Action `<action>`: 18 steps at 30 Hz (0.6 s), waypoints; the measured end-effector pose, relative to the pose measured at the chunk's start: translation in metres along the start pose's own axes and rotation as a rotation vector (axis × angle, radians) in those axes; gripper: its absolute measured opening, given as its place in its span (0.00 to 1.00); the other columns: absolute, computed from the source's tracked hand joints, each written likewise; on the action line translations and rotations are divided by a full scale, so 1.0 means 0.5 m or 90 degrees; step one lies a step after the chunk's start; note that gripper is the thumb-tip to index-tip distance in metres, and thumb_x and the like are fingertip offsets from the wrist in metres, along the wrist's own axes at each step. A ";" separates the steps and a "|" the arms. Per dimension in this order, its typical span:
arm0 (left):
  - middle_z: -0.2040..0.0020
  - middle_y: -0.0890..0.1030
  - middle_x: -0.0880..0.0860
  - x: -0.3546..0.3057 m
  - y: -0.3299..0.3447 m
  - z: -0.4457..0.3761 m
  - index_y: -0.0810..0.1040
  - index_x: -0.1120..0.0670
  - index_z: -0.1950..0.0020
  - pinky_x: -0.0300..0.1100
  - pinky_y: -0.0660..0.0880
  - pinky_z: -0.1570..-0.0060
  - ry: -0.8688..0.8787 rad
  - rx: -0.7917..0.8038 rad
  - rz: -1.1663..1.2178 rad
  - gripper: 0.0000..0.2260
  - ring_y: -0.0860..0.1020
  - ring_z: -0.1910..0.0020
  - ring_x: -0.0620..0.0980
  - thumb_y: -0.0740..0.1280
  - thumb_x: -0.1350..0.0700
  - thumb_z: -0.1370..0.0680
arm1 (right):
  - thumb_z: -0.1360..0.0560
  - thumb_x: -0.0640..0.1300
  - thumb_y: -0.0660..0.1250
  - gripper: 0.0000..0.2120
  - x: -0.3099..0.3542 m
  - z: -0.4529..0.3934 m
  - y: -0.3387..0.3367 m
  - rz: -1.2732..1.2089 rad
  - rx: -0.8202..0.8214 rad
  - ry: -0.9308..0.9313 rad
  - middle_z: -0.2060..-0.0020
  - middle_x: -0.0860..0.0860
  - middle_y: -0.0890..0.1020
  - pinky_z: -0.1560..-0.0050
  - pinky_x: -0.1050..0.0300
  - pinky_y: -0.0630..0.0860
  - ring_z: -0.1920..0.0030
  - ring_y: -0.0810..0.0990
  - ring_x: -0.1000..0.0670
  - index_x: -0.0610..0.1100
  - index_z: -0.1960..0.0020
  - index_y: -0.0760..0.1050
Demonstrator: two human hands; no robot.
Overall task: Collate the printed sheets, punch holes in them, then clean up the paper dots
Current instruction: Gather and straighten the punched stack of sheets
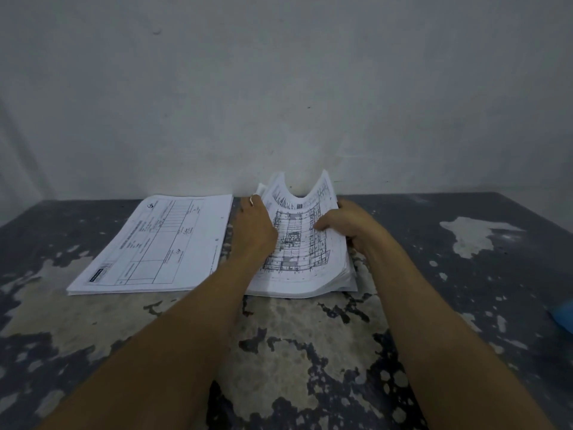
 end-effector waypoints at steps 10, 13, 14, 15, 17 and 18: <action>0.37 0.72 0.63 0.024 -0.009 -0.007 0.65 0.61 0.31 0.47 0.70 0.51 -0.119 -0.015 0.195 0.18 0.74 0.41 0.60 0.61 0.57 0.19 | 0.30 0.33 0.76 0.41 0.000 0.015 -0.014 -0.095 -0.005 -0.078 0.36 0.46 0.77 0.50 0.50 0.79 0.48 0.80 0.46 0.43 0.24 0.57; 0.36 0.74 0.63 0.017 -0.006 0.001 0.64 0.60 0.30 0.54 0.67 0.39 -0.122 -0.019 0.078 0.18 0.72 0.38 0.62 0.58 0.54 0.18 | 0.29 0.35 0.75 0.22 0.002 0.014 -0.019 -0.035 -0.001 -0.074 0.42 0.44 0.83 0.59 0.59 0.78 0.52 0.82 0.48 0.38 0.37 0.76; 0.35 0.74 0.63 0.013 -0.003 0.004 0.63 0.60 0.29 0.55 0.65 0.36 -0.110 -0.010 0.015 0.20 0.71 0.37 0.62 0.58 0.53 0.18 | 0.29 0.35 0.75 0.17 0.001 0.014 -0.019 -0.012 -0.002 -0.061 0.45 0.43 0.83 0.60 0.60 0.77 0.53 0.83 0.47 0.37 0.40 0.79; 0.34 0.74 0.63 0.008 0.001 0.007 0.62 0.60 0.27 0.55 0.64 0.35 -0.091 -0.001 -0.019 0.22 0.70 0.36 0.62 0.59 0.52 0.19 | 0.29 0.34 0.75 0.15 -0.001 0.012 -0.019 0.013 -0.006 -0.049 0.46 0.42 0.84 0.61 0.60 0.77 0.53 0.83 0.46 0.35 0.42 0.80; 0.34 0.73 0.63 -0.001 0.009 0.009 0.59 0.60 0.26 0.54 0.66 0.35 -0.060 0.030 -0.029 0.26 0.70 0.35 0.62 0.63 0.54 0.21 | 0.28 0.34 0.74 0.14 -0.001 0.008 -0.018 0.098 -0.017 -0.046 0.47 0.41 0.83 0.58 0.57 0.78 0.53 0.81 0.45 0.34 0.43 0.80; 0.34 0.73 0.64 -0.006 0.012 0.009 0.59 0.61 0.26 0.54 0.67 0.35 -0.056 0.047 -0.035 0.28 0.70 0.35 0.62 0.65 0.55 0.22 | 0.28 0.35 0.74 0.14 0.002 0.007 -0.016 0.140 -0.017 -0.050 0.47 0.41 0.83 0.55 0.54 0.79 0.52 0.81 0.45 0.34 0.43 0.80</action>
Point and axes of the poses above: each hand's wrist, its own z-axis away from the middle knuckle, its own y-axis out of the palm, x = y × z, the point moved 3 cm from there along -z, towards the middle knuckle
